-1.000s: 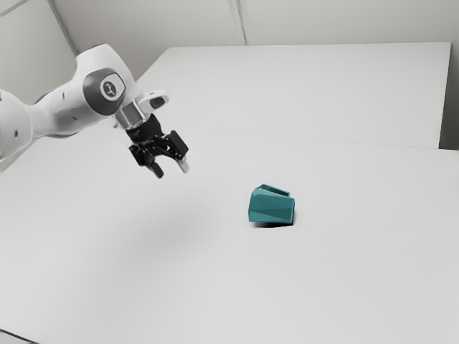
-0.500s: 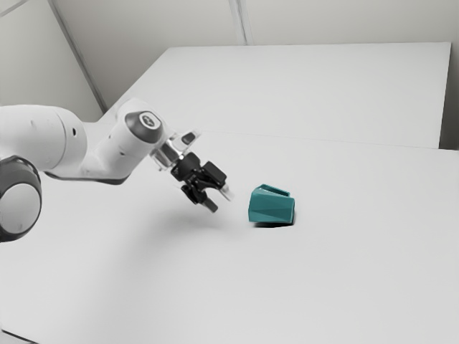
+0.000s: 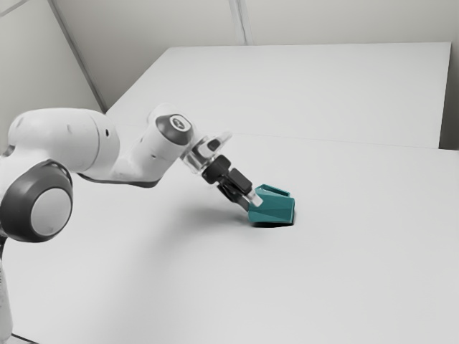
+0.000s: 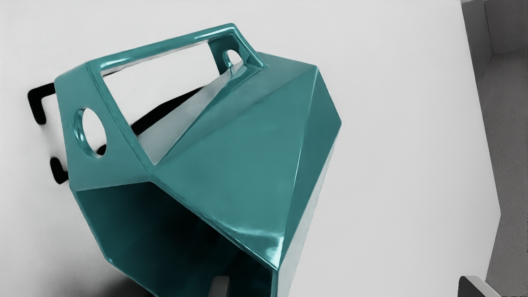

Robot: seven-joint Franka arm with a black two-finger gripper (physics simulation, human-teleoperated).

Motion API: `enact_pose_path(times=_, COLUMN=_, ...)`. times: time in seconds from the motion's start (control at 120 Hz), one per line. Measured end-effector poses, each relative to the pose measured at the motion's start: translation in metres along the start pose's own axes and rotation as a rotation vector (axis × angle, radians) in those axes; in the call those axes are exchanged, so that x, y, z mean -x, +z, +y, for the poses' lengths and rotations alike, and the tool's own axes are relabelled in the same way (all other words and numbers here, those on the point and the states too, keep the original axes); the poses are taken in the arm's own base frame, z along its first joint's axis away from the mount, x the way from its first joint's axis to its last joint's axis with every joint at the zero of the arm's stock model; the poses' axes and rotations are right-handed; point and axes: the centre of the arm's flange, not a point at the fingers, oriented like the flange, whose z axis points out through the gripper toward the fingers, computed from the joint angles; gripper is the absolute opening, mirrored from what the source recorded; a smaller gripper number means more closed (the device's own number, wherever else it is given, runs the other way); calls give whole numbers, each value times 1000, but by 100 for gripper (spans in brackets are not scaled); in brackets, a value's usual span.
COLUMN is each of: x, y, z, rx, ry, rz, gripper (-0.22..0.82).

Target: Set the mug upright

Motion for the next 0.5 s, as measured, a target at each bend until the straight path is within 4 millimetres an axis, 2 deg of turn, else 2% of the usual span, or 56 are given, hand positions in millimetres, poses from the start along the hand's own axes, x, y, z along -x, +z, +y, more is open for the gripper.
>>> enact_pose_path(times=0.192, x=-7, y=19, z=5, rx=35, ry=56, rz=7, gripper=58)
enact_pose_path(times=0.367, x=-15, y=15, z=13, rx=31, ry=109, rz=23, gripper=15)
enact_pose_path(times=0.5, x=-17, y=14, z=17, rx=25, ry=140, rz=25, gripper=-3)
